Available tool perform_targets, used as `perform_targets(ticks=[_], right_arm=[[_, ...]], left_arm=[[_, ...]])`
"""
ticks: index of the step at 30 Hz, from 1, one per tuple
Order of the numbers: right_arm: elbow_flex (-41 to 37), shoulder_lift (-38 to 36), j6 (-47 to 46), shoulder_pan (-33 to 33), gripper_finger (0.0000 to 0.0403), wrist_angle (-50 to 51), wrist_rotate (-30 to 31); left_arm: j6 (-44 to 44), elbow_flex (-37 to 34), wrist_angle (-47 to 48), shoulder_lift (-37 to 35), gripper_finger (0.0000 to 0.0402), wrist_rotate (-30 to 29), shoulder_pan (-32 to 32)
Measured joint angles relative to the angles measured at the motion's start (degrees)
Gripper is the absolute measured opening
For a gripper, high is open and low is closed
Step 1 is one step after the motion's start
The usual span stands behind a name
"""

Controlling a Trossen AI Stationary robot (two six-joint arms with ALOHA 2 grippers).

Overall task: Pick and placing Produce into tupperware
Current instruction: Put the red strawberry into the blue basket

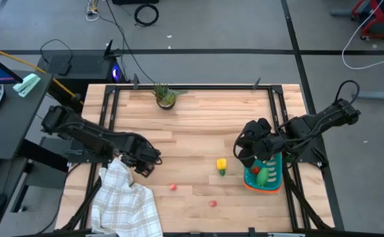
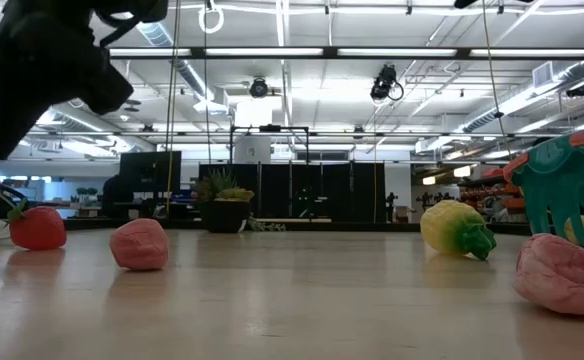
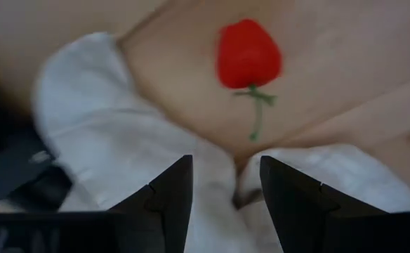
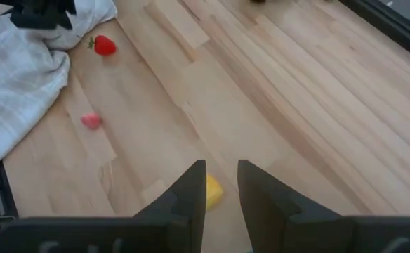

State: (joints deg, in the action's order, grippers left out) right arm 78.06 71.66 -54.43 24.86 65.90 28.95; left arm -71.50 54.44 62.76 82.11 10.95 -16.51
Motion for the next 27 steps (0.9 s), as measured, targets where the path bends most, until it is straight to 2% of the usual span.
perform_targets(ticks=[5,27], right_arm=[[0.0,0.0,-0.1,0.0,0.0091,-0.2,0.0],[0.0,0.0,0.1,0.0,0.0091,-0.2,0.0]], left_arm=[[-1.4,-3.9,-7.3,0.0,0.0172,0.3,0.0],[-1.4,-4.3,-9.6,0.0,0.0165,0.1,-0.1]])
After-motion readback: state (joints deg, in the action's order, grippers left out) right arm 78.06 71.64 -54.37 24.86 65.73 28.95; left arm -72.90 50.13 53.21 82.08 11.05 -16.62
